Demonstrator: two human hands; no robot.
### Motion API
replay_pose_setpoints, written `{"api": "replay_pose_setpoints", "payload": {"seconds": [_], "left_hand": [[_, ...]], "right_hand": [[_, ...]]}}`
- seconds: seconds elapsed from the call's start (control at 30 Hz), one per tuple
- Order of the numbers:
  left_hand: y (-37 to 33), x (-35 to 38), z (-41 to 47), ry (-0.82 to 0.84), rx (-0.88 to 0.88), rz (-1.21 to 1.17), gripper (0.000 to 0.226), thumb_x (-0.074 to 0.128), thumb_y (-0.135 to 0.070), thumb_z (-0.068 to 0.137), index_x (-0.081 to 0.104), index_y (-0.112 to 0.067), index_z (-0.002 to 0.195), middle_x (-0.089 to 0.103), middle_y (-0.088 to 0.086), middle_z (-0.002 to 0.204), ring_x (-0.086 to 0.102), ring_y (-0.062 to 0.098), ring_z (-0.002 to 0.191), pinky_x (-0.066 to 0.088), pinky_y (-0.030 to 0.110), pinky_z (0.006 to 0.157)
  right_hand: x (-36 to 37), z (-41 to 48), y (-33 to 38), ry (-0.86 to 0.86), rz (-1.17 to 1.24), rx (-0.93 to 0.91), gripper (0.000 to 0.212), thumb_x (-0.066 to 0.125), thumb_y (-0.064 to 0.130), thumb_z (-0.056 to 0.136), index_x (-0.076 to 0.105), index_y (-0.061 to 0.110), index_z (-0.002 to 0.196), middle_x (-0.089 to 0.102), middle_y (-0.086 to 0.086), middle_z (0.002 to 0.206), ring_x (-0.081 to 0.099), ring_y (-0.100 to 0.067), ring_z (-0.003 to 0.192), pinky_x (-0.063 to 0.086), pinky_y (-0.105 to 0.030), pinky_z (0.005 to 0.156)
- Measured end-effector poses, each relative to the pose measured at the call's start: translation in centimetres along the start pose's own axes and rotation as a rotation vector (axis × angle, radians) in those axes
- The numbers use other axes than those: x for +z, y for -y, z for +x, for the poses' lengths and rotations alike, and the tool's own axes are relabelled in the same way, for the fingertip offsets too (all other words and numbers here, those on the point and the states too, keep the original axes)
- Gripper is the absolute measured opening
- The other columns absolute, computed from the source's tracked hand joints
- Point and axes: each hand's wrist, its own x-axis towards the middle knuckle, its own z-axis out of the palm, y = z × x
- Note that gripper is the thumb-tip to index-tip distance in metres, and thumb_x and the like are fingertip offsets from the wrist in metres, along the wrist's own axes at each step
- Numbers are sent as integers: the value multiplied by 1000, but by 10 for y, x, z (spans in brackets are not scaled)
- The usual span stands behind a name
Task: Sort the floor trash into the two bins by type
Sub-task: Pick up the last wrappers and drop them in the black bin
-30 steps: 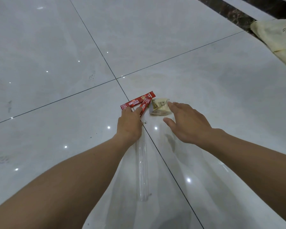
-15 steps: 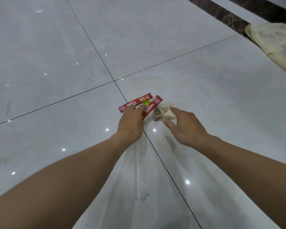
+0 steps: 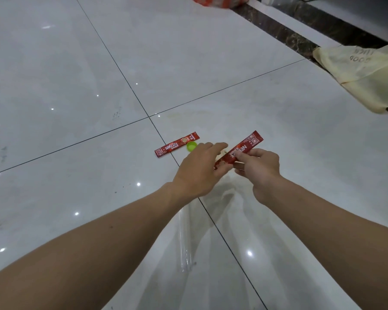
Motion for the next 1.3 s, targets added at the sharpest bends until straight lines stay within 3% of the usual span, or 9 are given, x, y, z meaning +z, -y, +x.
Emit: {"api": "replay_pose_setpoints", "payload": {"seconds": [0.13, 0.27, 0.4, 0.5, 0.6, 0.77, 1.03, 1.3], "left_hand": [[12, 0, 5, 28, -89, 43, 49, 48, -43, 97, 46, -19, 140, 54, 2, 136, 44, 19, 126, 37, 35, 102], [27, 7, 18, 148, -101, 142, 55, 52, -34, 96, 36, -20, 147, 37, 2, 152, 31, 20, 139, 30, 37, 111], [32, 25, 35, 251, -68, 224, 66, 61, -29, 92, 29, -24, 149, 28, 7, 156, 26, 25, 142, 29, 38, 112], [32, 37, 50, 301, -45, 305, 70, 62, -26, 91, 24, -23, 151, 22, 11, 158, 19, 29, 145, 25, 41, 115], [37, 47, 62, 343, -63, 415, 72, 61, -26, 90, 22, -23, 151, 24, 14, 155, 23, 32, 142, 28, 43, 113], [40, 53, 71, 301, -82, 492, 59, 55, -32, 92, 30, -24, 146, 49, 12, 132, 42, 31, 122, 38, 42, 98], [24, 57, 57, 262, -99, 366, 68, 53, -57, 88, 36, -19, 143, 50, 14, 123, 45, 31, 116, 43, 40, 89], [8, 59, 45, 272, -72, 245, 66, 61, -49, 88, 36, -23, 143, 48, 11, 120, 47, 28, 113, 49, 40, 85]], "right_hand": [[-10, 12, -3, -92, -142, -24, 12, 68, 11, 88, 61, 16, 80, 71, -5, 87, 72, -19, 73, 57, -40, 84], [-19, 23, -10, -128, -253, -33, 11, 68, 16, 89, 61, 21, 83, 70, -5, 89, 71, -21, 77, 58, -40, 80], [-24, 28, -13, -83, -230, -5, 11, 65, 12, 91, 63, 16, 101, 70, -7, 89, 71, -21, 72, 59, -31, 63], [-26, 30, -14, -36, -257, -13, 20, 66, 12, 91, 64, 16, 111, 71, -6, 86, 71, -20, 72, 59, -31, 64], [-30, 36, -18, -17, -261, -14, 27, 68, 12, 89, 65, 17, 116, 73, -3, 84, 72, -19, 73, 60, -34, 69], [-40, 44, -26, -23, -262, -11, 35, 74, 11, 85, 64, 18, 118, 74, -3, 84, 72, -20, 77, 59, -42, 80], [-53, 41, -31, -39, -260, -13, 35, 74, 9, 84, 64, 18, 116, 72, -4, 86, 72, -22, 80, 58, -43, 82], [-68, 29, -24, -38, -274, -44, 37, 74, 9, 84, 63, 17, 118, 72, -4, 89, 72, -23, 82, 57, -43, 83]]}}
